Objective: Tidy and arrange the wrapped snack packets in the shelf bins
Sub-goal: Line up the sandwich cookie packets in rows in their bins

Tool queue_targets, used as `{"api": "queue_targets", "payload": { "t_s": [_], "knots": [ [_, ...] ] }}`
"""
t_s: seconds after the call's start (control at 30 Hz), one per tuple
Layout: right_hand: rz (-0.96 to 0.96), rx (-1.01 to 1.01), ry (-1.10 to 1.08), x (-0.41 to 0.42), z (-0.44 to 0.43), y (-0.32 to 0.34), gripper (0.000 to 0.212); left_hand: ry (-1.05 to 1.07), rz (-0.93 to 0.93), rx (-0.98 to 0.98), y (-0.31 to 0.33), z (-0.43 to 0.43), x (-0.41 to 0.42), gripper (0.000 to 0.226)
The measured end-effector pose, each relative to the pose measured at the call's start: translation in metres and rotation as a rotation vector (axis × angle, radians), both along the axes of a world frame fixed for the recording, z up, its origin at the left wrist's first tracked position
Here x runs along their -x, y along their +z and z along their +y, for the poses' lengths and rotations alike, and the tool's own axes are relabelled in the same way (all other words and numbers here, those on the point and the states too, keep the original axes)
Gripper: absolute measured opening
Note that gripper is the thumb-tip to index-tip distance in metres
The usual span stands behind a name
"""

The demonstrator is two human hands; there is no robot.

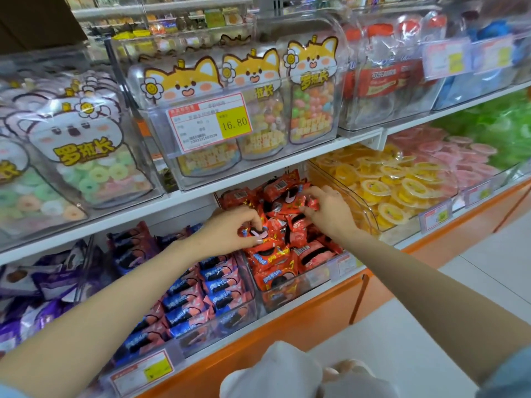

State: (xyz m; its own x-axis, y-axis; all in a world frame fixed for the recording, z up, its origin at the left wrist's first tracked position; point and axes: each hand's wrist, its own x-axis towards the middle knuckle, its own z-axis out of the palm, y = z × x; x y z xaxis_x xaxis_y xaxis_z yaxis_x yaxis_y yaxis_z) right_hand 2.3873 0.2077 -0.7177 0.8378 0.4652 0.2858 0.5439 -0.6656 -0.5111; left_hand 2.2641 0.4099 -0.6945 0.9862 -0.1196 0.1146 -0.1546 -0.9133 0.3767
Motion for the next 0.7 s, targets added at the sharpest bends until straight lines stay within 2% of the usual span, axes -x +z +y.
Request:
{"api": "queue_targets", "payload": {
  "t_s": [0.07,0.13,0.23,0.33,0.4,0.5,0.63,0.7],
  "knots": [
    [-0.067,0.209,0.024,-0.011,0.005,-0.007,0.045,0.027,-0.024,0.014,-0.001,-0.002,0.003,0.017],
    [-0.166,0.352,0.065,-0.015,0.014,-0.013,0.048,0.039,-0.07,0.038,-0.004,-0.005,0.005,0.02],
    [-0.245,0.423,0.137,-0.016,0.025,-0.017,0.043,0.134,-0.176,0.049,-0.007,-0.009,0.01,0.019],
    [-0.202,0.438,0.241,-0.02,0.028,-0.017,0.043,0.341,-0.33,0.001,-0.011,-0.009,0.013,0.015],
    [-0.144,0.397,0.273,-0.021,0.028,-0.016,0.043,0.466,-0.329,-0.052,-0.013,-0.008,0.015,0.018],
    [-0.091,0.256,0.263,-0.019,0.025,-0.015,0.041,0.546,-0.22,-0.111,-0.019,-0.005,0.017,0.029],
    [-0.04,-0.106,0.169,-0.009,0.02,-0.004,0.034,0.541,-0.163,-0.101,-0.023,-0.004,0.021,0.05],
    [0.004,-0.278,0.172,0.002,0.022,0.003,0.031,0.551,-0.16,-0.087,-0.022,-0.004,0.021,0.049]
  ]
}}
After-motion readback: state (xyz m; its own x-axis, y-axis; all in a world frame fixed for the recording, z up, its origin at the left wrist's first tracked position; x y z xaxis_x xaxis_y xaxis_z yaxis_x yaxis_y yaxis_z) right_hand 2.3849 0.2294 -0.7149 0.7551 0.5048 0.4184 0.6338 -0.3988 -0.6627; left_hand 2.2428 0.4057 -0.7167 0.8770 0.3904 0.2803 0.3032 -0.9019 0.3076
